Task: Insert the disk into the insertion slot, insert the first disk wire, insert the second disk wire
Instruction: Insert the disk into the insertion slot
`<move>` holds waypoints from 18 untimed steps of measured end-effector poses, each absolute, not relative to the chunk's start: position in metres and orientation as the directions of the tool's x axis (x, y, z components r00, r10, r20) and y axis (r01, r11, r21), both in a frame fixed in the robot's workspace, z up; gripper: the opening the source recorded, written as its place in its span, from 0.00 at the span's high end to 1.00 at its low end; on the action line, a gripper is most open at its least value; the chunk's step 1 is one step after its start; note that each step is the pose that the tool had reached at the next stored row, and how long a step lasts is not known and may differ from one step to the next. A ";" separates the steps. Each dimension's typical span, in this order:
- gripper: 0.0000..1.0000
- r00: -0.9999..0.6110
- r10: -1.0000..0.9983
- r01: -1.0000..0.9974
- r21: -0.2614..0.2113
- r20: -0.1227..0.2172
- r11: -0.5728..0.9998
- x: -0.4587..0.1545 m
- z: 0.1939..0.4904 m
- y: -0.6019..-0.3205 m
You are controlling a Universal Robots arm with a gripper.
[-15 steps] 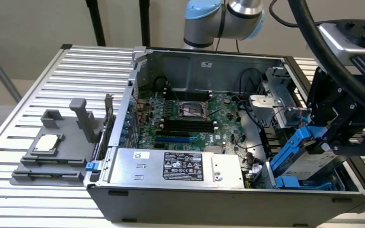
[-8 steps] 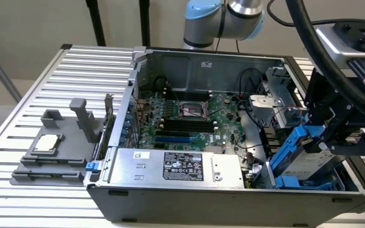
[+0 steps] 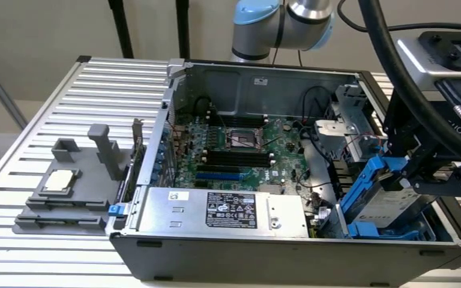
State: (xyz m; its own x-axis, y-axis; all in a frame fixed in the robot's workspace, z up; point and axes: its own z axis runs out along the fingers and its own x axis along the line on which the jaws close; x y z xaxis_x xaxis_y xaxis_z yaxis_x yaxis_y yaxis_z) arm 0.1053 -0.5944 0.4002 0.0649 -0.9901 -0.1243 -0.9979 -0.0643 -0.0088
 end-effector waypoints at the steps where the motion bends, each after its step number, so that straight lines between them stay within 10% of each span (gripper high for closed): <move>1: 0.67 0.065 -0.990 -0.998 -0.009 -0.124 -0.064 0.105 0.400 -0.594; 18: 0.60 0.065 -0.990 -0.998 -0.009 -0.124 -0.065 0.109 0.400 -0.594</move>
State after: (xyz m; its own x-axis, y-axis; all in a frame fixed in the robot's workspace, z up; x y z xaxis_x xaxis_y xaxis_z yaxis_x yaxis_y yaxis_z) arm 0.1092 -0.5941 0.4001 0.0652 -0.9901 -0.1242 -0.9979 -0.0646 -0.0087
